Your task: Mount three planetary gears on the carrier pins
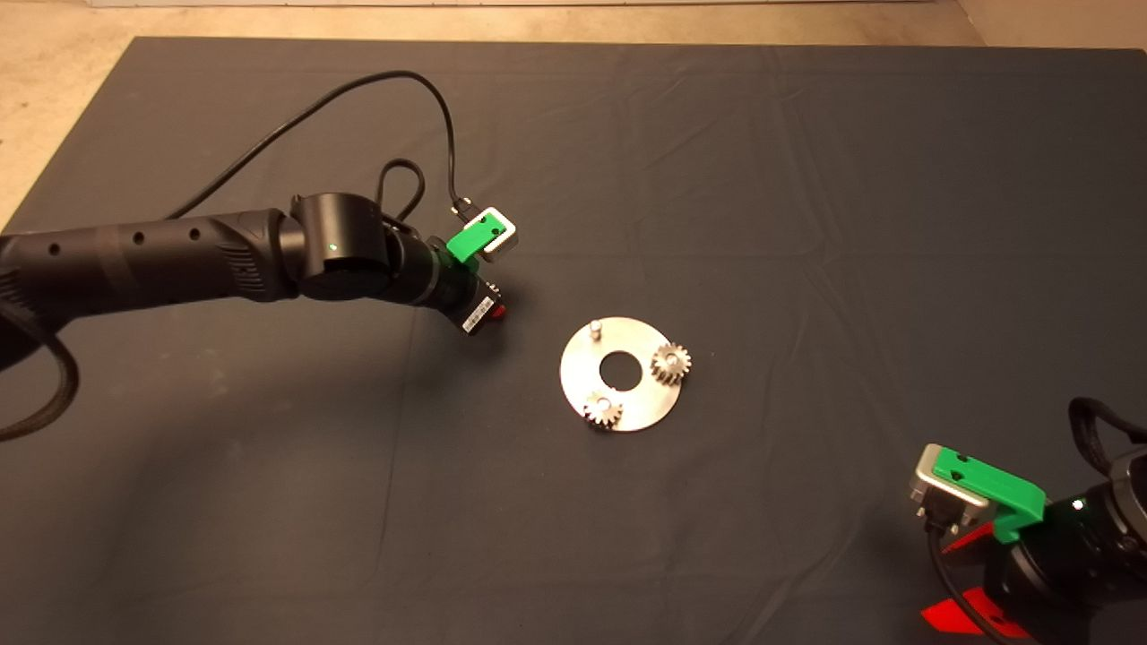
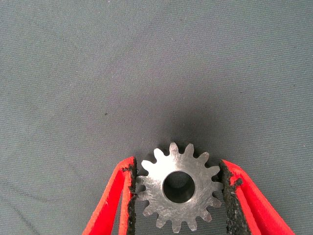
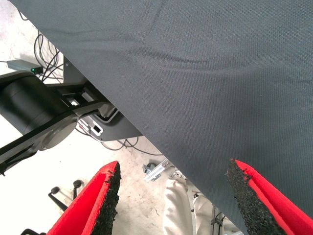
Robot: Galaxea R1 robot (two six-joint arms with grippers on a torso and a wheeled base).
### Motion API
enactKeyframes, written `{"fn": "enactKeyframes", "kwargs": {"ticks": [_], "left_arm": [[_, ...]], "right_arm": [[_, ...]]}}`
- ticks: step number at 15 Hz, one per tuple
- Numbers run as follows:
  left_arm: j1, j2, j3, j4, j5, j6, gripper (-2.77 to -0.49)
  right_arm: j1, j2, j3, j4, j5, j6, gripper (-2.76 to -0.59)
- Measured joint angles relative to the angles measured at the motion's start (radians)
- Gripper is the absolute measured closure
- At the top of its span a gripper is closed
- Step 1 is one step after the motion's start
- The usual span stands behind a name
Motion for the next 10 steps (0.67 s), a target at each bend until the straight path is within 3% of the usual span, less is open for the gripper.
{"fn": "enactKeyframes", "kwargs": {"ticks": [10], "left_arm": [[0.0,0.0,0.0,-0.001,0.0,0.0,-0.74]], "right_arm": [[0.001,0.0,0.0,0.0,0.0,0.0,-1.61]]}}
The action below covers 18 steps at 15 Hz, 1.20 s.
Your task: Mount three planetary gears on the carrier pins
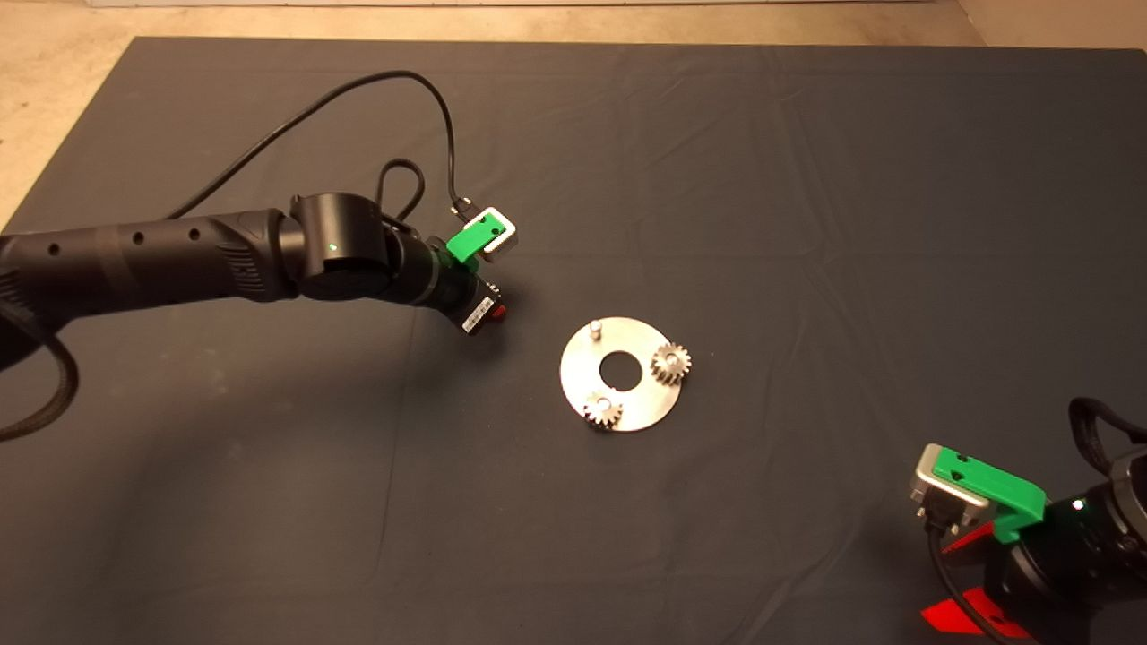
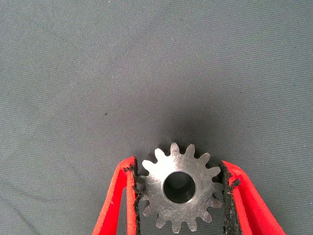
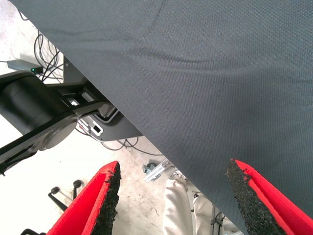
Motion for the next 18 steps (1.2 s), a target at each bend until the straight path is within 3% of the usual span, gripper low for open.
{"fn": "enactKeyframes", "kwargs": {"ticks": [8,11,12,14,15,18], "left_arm": [[0.0,-0.016,0.018,-0.019,0.004,0.0,-0.65],[0.0,-0.025,0.069,-0.044,0.017,-0.001,-0.65],[0.0,-0.023,0.093,-0.069,0.035,-0.001,-0.65],[-0.005,-0.022,0.132,-0.103,0.111,-0.002,-0.65],[-0.013,-0.025,0.16,-0.104,0.144,-0.006,-0.65],[-0.028,-0.014,0.263,-0.126,0.156,-0.077,-0.65]], "right_arm": [[0.005,0.0,0.0,0.001,0.0,0.0,-1.61],[0.005,0.0,0.0,0.001,0.0,0.0,-1.61],[0.005,0.0,0.0,0.001,0.0,0.0,-1.61],[0.005,0.0,0.0,0.001,-0.001,0.0,-1.61],[0.005,0.001,0.0,0.001,0.0,0.0,-1.61],[0.013,0.003,0.0,0.001,0.0,0.0,-1.61]]}}
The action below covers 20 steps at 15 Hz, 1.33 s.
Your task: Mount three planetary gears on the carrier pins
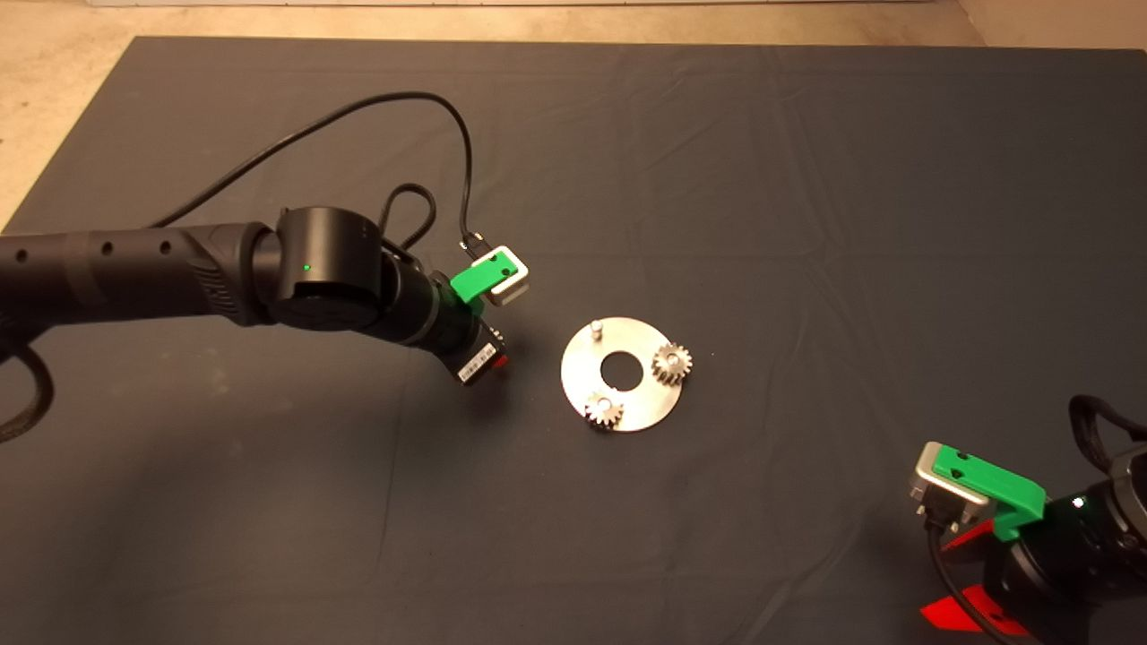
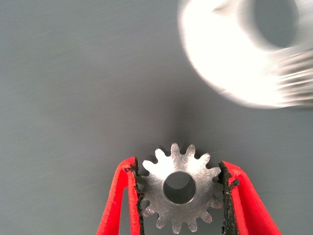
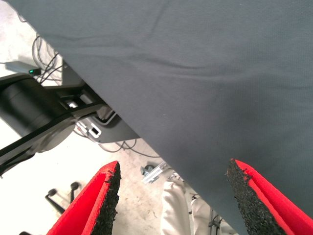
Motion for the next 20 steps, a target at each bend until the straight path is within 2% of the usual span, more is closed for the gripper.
{"fn": "enactKeyframes", "kwargs": {"ticks": [2,3,4,6,7,10,12,13,15,16,20], "left_arm": [[-0.008,0.048,0.005,-0.005,0.008,-0.006,-0.65],[-0.023,0.068,0.007,-0.007,0.005,-0.007,-0.64],[-0.037,0.081,0.008,-0.006,0.004,-0.008,-0.64],[-0.04,0.092,0.008,-0.007,0.009,-0.015,-0.64],[-0.038,0.096,0.009,-0.008,0.022,-0.017,-0.64],[-0.05,0.108,0.008,-0.007,0.082,-0.018,-0.64],[-0.064,0.138,0.008,-0.007,0.078,-0.018,-0.64],[-0.063,0.156,0.004,-0.007,0.074,-0.018,-0.64],[-0.063,0.193,-0.021,-0.007,0.072,-0.018,-0.64],[-0.063,0.201,-0.032,-0.007,0.072,-0.018,-0.64],[-0.063,0.212,-0.053,-0.007,0.073,-0.017,-0.64]], "right_arm": [[0.0,0.0,0.0,0.001,0.0,0.0,-1.61],[0.0,0.0,0.0,0.002,0.0,0.0,-1.61],[0.0,0.0,0.0,0.003,0.0,0.0,-1.61],[0.0,0.0,0.0,0.005,-0.001,0.0,-1.61],[0.0,0.0,0.0,0.007,0.0,0.0,-1.61],[0.004,0.0,0.0,0.021,-0.002,0.0,-1.61],[0.015,0.0,0.001,0.025,-0.001,0.0,-1.61],[0.019,0.0,0.001,0.028,-0.001,0.0,-1.61],[0.02,0.0,0.001,0.036,-0.012,0.0,-1.61],[0.02,0.0,0.001,0.038,-0.017,0.0,-1.61],[0.02,0.0,0.001,0.041,-0.019,0.0,-1.61]]}}
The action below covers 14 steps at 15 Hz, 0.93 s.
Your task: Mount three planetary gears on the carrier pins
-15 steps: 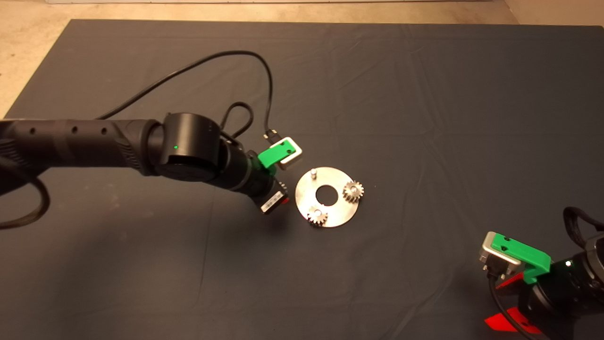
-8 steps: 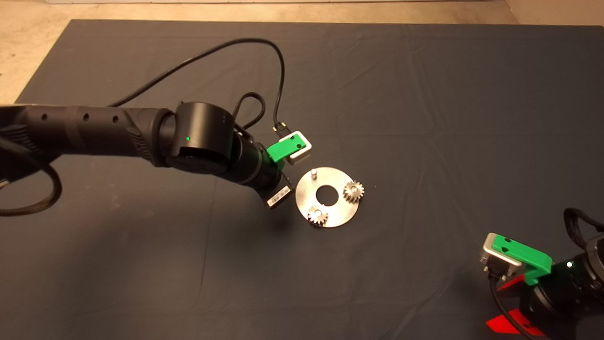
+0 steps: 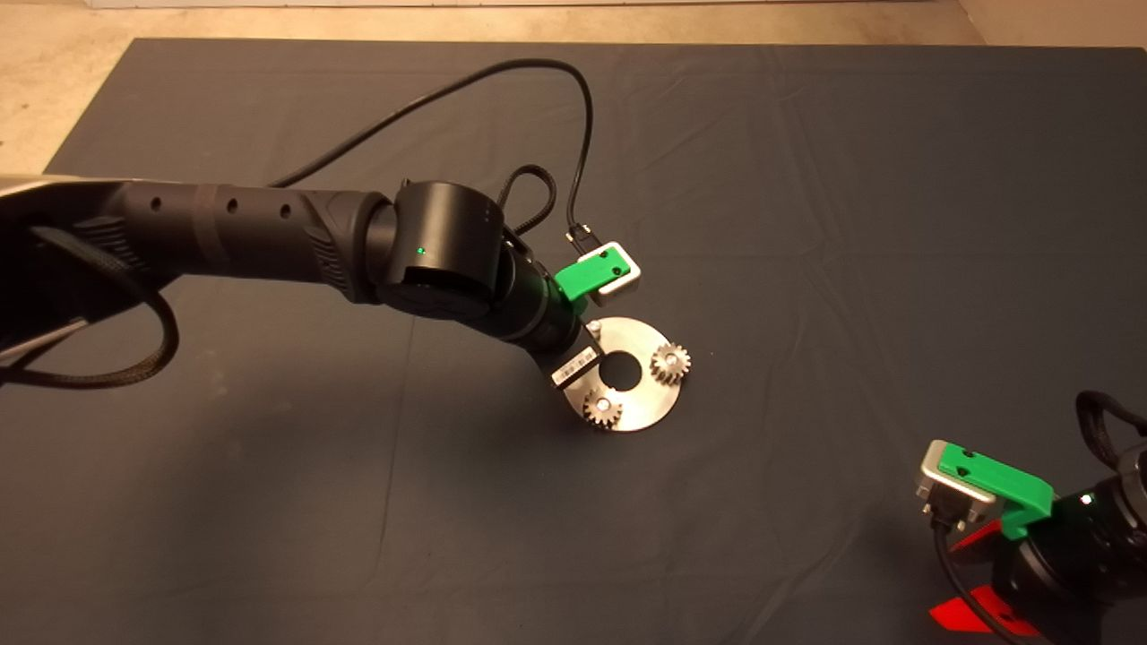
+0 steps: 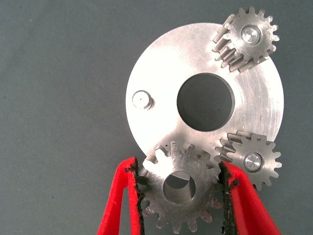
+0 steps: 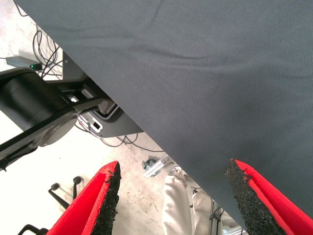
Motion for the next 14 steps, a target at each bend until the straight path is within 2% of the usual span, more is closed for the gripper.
{"fn": "enactKeyframes", "kwargs": {"ticks": [3,6,8,13,14], "left_arm": [[0.0,0.018,-0.023,0.0,0.0,0.001,-0.64],[0.0,0.064,-0.063,0.001,-0.001,0.011,-0.64],[-0.004,0.071,-0.072,0.0,-0.001,0.013,-0.64],[-0.009,0.068,-0.089,0.0,-0.001,0.026,-0.64],[-0.01,0.069,-0.094,0.001,-0.007,0.027,-0.64]], "right_arm": [[0.0,0.0,0.0,0.001,0.0,0.0,-1.61],[0.0,0.002,0.0,0.002,-0.001,0.0,-1.61],[0.0,0.003,0.0,0.003,-0.008,0.0,-1.61],[0.0,0.004,0.0,0.011,-0.011,0.0,-1.61],[0.0,0.004,0.0,0.014,-0.011,0.0,-1.61]]}}
